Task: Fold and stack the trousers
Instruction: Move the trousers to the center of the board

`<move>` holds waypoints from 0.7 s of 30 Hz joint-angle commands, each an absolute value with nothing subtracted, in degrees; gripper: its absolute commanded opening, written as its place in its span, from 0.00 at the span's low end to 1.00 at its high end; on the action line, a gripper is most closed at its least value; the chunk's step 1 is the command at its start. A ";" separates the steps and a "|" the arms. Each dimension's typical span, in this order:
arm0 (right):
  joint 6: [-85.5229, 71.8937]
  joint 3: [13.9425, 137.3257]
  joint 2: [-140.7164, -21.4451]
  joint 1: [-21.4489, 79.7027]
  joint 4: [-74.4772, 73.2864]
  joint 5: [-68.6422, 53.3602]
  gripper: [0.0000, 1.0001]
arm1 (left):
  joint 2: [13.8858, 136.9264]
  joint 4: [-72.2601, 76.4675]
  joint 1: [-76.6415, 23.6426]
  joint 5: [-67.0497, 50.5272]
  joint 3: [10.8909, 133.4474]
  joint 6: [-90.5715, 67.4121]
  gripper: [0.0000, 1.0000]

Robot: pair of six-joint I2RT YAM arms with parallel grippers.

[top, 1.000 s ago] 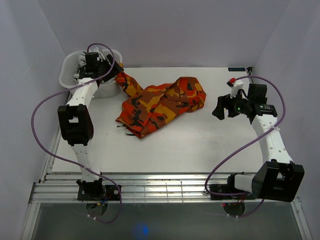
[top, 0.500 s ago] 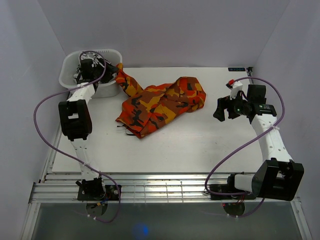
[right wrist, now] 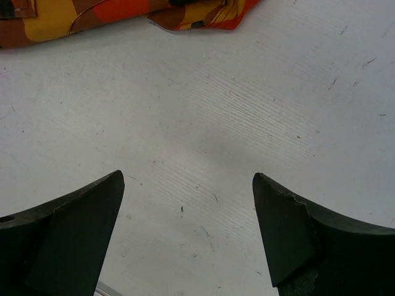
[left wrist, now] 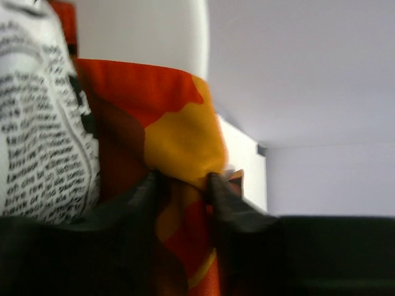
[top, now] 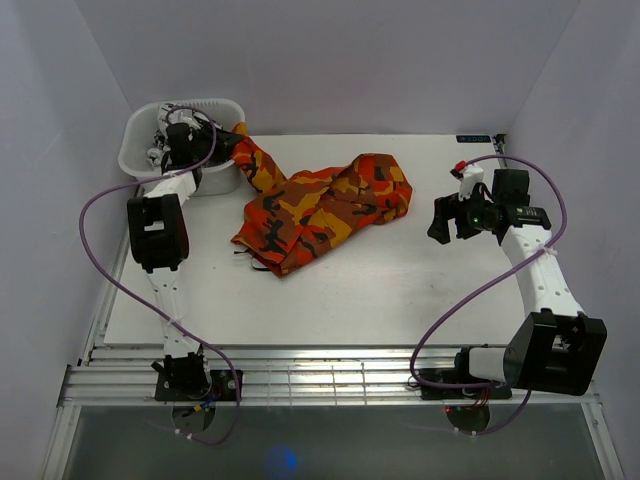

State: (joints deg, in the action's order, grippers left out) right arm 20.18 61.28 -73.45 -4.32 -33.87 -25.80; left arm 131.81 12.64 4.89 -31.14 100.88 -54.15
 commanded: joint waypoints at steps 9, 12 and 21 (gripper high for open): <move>21.62 62.32 -74.00 -4.13 -34.80 -25.84 0.90 | 128.15 30.23 5.45 -34.19 100.37 -54.60 0.00; 21.71 62.14 -73.39 -4.13 -34.89 -26.19 0.90 | 125.95 30.23 5.54 -34.72 101.42 -50.12 0.00; 21.89 61.17 -71.10 -4.13 -34.54 -26.89 0.90 | 117.52 28.92 3.96 -33.05 102.48 -32.27 0.00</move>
State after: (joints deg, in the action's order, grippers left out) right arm 21.43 61.25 -73.14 -4.32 -34.59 -25.69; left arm 128.35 25.02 4.84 -33.47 99.90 -41.30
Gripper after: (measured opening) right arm 0.900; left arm 0.028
